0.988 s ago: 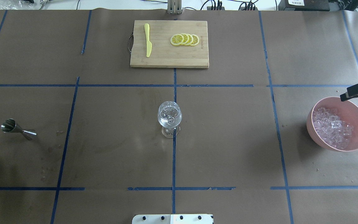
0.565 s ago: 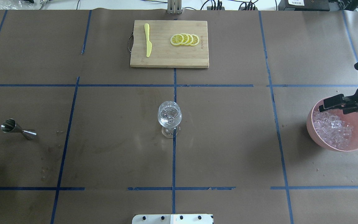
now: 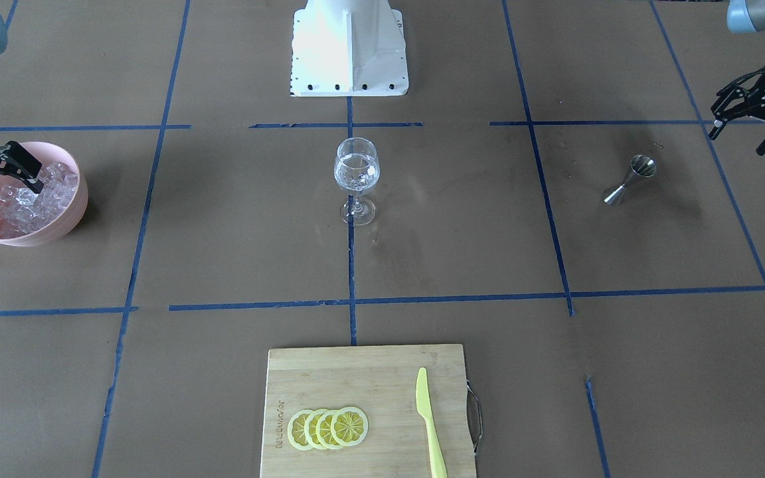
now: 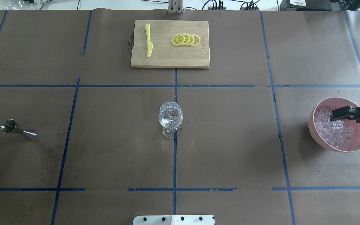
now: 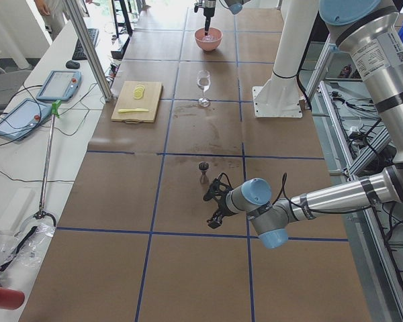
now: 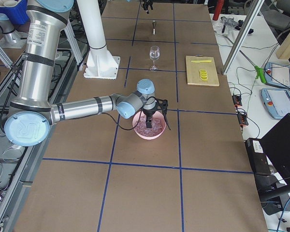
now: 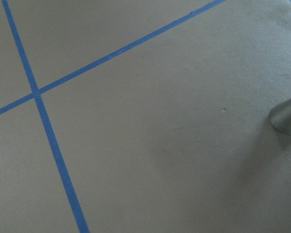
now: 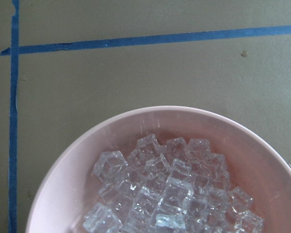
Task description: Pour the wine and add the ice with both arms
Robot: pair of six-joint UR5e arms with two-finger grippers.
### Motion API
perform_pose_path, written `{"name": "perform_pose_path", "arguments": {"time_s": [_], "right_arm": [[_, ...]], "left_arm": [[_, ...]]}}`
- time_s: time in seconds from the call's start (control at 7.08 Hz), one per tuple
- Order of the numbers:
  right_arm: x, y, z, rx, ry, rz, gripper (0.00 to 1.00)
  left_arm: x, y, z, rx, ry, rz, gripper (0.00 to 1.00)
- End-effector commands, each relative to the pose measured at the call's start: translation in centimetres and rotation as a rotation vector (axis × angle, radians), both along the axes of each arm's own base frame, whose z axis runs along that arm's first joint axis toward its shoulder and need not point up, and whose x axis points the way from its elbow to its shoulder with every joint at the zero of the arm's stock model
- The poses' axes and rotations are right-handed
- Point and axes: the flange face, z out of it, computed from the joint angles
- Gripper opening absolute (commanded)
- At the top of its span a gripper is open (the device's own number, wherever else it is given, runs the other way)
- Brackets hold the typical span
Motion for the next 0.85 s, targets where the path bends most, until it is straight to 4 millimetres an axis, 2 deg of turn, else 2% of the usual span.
{"name": "perform_pose_path", "arguments": {"time_s": [0.0, 0.28, 0.56, 0.71], "right_arm": [[-1.5, 0.6, 0.2, -0.020, 0.008, -0.009, 0.95], [-2.6, 1.0, 0.7, -0.001, 0.041, -0.017, 0.86], [-2.4, 1.1, 1.0, 0.000, 0.051, -0.013, 0.41], [-2.3, 1.0, 1.2, 0.007, 0.060, -0.010, 0.22]], "left_arm": [[-0.4, -0.1, -0.1, -0.005, 0.018, 0.003, 1.00], [-0.4, -0.1, -0.1, -0.003, 0.018, 0.002, 1.00], [-0.4, -0.2, -0.2, 0.000, 0.018, -0.001, 1.00], [-0.5, -0.2, -0.2, 0.000, 0.018, -0.004, 1.00]]}}
